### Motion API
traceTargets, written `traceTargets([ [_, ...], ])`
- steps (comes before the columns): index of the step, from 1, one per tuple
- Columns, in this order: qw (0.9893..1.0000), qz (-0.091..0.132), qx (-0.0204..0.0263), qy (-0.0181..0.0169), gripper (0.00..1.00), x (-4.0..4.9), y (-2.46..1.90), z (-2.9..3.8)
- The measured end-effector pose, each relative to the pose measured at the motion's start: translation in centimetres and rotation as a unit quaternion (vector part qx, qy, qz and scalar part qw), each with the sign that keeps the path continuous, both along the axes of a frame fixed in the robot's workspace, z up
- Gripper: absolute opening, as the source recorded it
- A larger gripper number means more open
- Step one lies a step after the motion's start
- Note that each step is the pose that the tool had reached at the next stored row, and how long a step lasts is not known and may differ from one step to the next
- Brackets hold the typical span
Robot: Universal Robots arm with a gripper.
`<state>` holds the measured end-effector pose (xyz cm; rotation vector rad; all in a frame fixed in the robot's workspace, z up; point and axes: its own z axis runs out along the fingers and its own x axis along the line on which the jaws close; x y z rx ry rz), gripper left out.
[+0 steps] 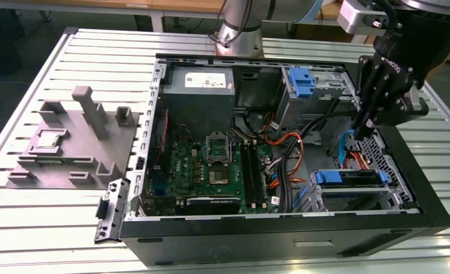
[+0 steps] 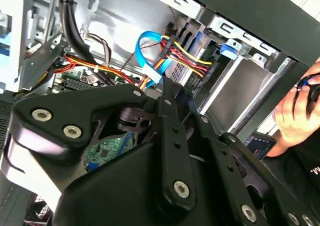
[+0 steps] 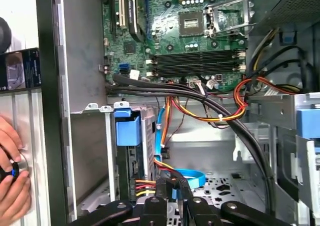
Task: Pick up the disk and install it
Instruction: 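Insert the second disk wire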
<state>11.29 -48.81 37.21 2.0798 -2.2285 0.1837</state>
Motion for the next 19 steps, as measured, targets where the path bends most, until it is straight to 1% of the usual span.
traceTargets([
  [3,1.0000,0.000,-0.0029,0.0002,0.24,0.00,0.04,-0.50],
  [4,1.0000,0.000,-0.0047,0.0002,0.24,0.01,0.04,-0.65],
  [8,0.9999,0.000,-0.0150,0.0002,0.22,0.02,0.04,-0.90],
  [10,0.9998,0.000,-0.0187,0.0002,0.11,0.01,0.04,-0.94],
  [16,0.9996,0.000,-0.0272,0.0002,0.11,0.01,0.04,-0.97],
  [18,0.9995,0.000,-0.0317,0.0002,0.11,0.02,0.04,-1.03],
  [19,0.9994,0.000,-0.0351,0.0002,0.17,0.02,0.04,-1.10],
])
